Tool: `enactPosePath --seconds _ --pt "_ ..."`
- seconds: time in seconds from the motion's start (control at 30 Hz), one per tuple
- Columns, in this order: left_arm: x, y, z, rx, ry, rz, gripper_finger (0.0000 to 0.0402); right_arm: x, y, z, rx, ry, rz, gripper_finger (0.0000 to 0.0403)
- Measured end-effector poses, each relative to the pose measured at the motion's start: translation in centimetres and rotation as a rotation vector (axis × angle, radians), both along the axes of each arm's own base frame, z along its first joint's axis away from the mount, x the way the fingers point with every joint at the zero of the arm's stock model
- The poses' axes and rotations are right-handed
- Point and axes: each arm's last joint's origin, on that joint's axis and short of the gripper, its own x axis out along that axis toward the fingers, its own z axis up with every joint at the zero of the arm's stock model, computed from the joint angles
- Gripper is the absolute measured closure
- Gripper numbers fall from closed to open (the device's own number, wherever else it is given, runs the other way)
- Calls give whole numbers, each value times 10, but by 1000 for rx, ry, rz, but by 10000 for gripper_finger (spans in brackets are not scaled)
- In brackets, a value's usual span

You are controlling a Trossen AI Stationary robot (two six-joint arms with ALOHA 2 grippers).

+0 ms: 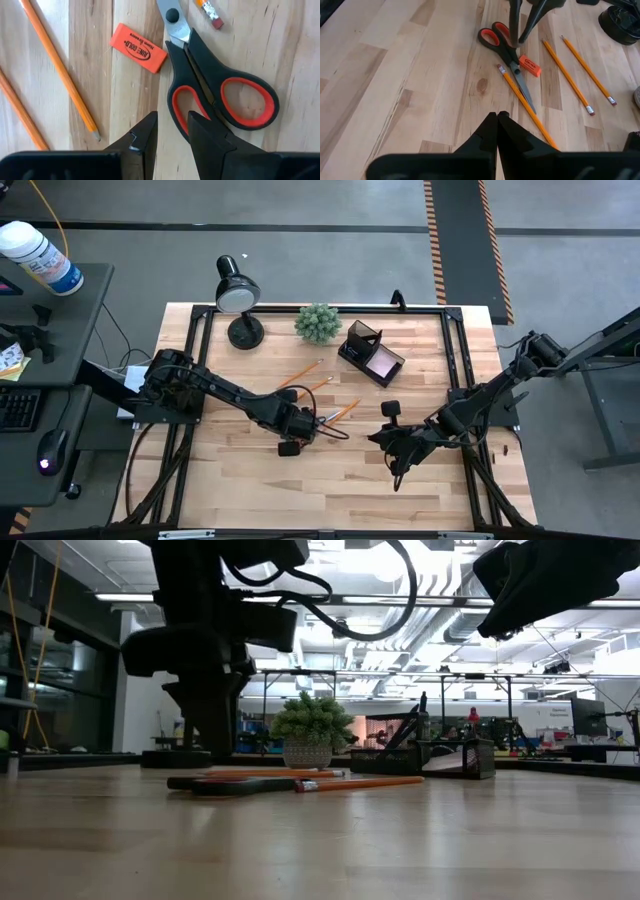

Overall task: Pick and place office supplies into organizer
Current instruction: Put the black scissors into the black desk organizer

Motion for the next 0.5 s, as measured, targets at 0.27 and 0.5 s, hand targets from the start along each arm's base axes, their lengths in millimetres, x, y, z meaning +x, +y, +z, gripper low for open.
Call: enactPosePath --seconds 0.27,0.5 --pt "0 4 -13 5 61 -17 305 1 1 1 16 -6 9 402" --pt "3 3 -15 -16 25 -24 305 3 3 -3 22 5 20 402"
